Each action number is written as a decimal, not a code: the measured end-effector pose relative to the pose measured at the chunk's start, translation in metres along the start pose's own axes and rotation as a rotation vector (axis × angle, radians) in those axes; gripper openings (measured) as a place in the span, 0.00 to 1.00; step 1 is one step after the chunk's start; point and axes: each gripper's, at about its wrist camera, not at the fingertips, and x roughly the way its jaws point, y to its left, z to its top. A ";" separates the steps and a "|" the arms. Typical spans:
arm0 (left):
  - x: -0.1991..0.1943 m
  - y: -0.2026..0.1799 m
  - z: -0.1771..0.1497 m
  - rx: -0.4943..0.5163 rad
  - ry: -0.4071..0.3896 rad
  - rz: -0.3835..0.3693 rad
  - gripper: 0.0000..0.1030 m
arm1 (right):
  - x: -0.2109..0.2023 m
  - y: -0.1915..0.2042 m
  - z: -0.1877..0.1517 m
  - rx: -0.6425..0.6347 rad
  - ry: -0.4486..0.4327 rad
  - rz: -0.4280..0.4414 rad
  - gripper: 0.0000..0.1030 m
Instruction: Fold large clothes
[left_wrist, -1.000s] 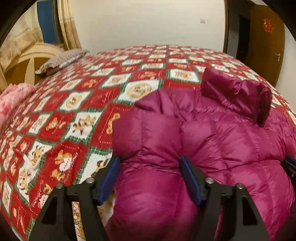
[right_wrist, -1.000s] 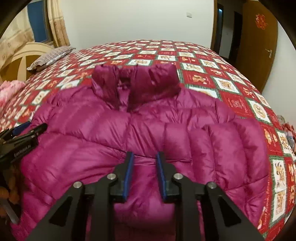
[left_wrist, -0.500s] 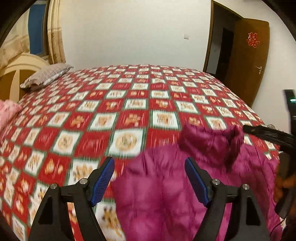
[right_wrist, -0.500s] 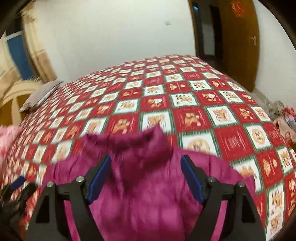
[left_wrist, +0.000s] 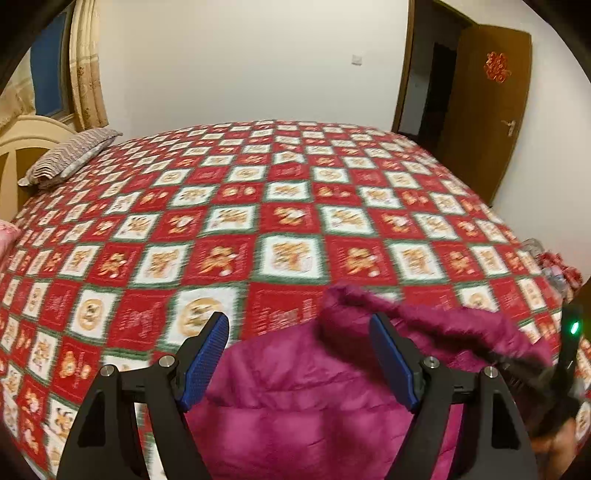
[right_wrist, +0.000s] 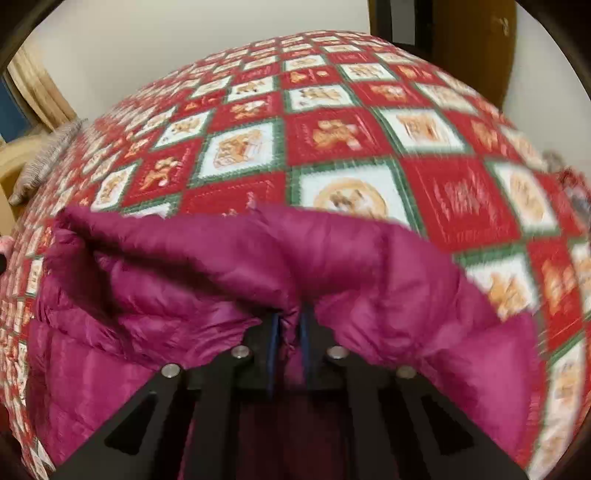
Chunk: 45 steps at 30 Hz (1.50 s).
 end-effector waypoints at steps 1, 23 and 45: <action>0.000 -0.007 0.004 0.000 -0.003 -0.006 0.76 | -0.003 -0.005 -0.005 0.007 -0.033 0.025 0.08; 0.068 -0.006 -0.090 -0.056 0.104 0.233 0.40 | -0.028 -0.013 -0.014 0.059 -0.110 0.078 0.19; 0.069 -0.037 -0.007 0.012 0.059 0.216 0.59 | 0.007 0.041 -0.001 -0.160 -0.088 0.004 0.22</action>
